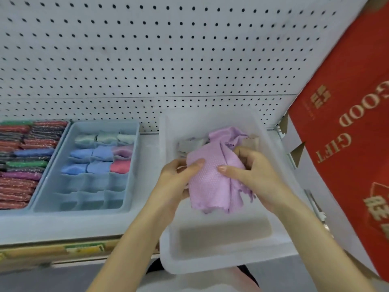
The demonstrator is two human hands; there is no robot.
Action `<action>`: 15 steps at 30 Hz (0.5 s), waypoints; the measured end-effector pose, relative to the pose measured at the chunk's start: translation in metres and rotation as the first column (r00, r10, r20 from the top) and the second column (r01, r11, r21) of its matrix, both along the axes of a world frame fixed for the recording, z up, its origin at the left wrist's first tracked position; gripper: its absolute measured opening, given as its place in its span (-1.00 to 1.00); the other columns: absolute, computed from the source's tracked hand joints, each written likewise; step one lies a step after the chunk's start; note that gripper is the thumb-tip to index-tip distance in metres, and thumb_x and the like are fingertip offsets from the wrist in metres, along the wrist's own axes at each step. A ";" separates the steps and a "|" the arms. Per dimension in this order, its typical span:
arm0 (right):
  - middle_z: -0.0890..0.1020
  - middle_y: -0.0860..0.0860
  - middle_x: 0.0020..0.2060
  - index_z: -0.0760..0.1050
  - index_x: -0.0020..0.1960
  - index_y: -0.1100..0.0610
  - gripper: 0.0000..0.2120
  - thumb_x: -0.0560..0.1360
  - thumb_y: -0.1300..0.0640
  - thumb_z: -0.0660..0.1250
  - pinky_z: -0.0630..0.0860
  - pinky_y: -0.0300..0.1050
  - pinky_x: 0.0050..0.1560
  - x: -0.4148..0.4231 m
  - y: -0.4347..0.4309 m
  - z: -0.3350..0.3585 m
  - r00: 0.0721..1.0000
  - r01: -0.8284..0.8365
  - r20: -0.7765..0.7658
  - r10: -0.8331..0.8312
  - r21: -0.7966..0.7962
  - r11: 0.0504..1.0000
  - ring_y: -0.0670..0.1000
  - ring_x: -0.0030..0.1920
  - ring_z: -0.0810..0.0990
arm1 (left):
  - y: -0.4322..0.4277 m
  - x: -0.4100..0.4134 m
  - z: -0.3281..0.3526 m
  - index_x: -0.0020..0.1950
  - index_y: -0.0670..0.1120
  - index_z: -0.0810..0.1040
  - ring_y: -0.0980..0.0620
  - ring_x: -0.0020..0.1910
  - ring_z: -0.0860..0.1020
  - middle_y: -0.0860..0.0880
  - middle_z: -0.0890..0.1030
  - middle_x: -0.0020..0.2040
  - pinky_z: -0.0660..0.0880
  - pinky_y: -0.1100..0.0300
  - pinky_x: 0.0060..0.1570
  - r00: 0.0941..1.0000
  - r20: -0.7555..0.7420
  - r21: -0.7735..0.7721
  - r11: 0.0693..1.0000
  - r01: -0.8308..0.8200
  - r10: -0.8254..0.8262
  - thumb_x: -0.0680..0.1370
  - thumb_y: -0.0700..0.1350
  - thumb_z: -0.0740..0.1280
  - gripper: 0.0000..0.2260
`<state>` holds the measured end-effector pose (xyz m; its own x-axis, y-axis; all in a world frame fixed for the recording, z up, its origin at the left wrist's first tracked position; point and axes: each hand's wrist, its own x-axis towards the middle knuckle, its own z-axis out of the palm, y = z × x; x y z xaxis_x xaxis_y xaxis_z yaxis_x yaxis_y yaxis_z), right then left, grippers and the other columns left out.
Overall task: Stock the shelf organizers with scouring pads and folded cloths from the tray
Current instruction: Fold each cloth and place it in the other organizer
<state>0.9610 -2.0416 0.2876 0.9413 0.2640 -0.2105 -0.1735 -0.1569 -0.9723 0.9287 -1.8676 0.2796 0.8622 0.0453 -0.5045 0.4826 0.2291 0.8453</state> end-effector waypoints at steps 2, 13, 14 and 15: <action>0.57 0.18 -0.25 0.46 -0.03 0.40 -0.67 0.35 0.26 0.51 0.47 -0.15 -0.23 -0.002 -0.001 0.002 0.999 0.036 0.035 -0.036 -0.006 0.999 0.01 -0.22 0.54 | 0.003 -0.001 0.000 -0.11 -0.16 0.56 0.04 -0.25 0.65 -0.08 0.67 -0.16 0.57 0.20 -0.29 0.998 -0.011 0.020 0.998 0.062 -0.062 0.51 -0.08 0.39 -0.86; 0.61 0.30 -0.05 0.50 0.02 0.36 -0.63 0.35 0.17 0.52 0.52 0.22 0.03 -0.011 -0.011 0.003 0.997 0.066 -0.023 -0.067 -0.058 0.996 0.13 -0.11 0.62 | 0.010 0.021 0.035 -0.19 -0.08 0.52 0.08 -0.24 0.47 -0.02 0.60 -0.21 0.35 0.25 -0.27 0.933 0.256 0.256 0.948 0.188 -0.254 0.54 -0.11 0.38 -0.87; 0.62 0.28 -0.03 0.51 0.04 0.34 -0.61 0.36 0.12 0.51 0.51 0.23 0.08 -0.010 -0.014 0.003 0.998 0.047 -0.034 -0.049 -0.059 0.997 0.16 -0.07 0.63 | 0.010 0.024 0.040 -0.18 -0.06 0.53 0.10 -0.25 0.45 0.00 0.59 -0.23 0.33 0.31 -0.30 0.913 0.278 0.297 0.931 0.214 -0.299 0.55 -0.11 0.36 -0.89; 0.62 0.26 0.00 0.51 0.06 0.33 -0.54 0.36 0.01 0.50 0.49 0.23 0.13 -0.010 -0.016 0.002 0.999 0.008 -0.041 -0.011 -0.077 0.997 0.18 0.00 0.63 | 0.010 0.026 0.047 -0.17 -0.05 0.54 0.11 -0.27 0.44 0.03 0.59 -0.26 0.31 0.34 -0.34 0.893 0.291 0.326 0.914 0.244 -0.342 0.56 -0.13 0.35 -0.90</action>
<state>0.9510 -2.0581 0.2894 0.9337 0.2366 -0.2686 -0.2151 -0.2288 -0.9494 0.9545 -1.8581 0.3262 0.9718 -0.1425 -0.1880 0.1680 -0.1418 0.9755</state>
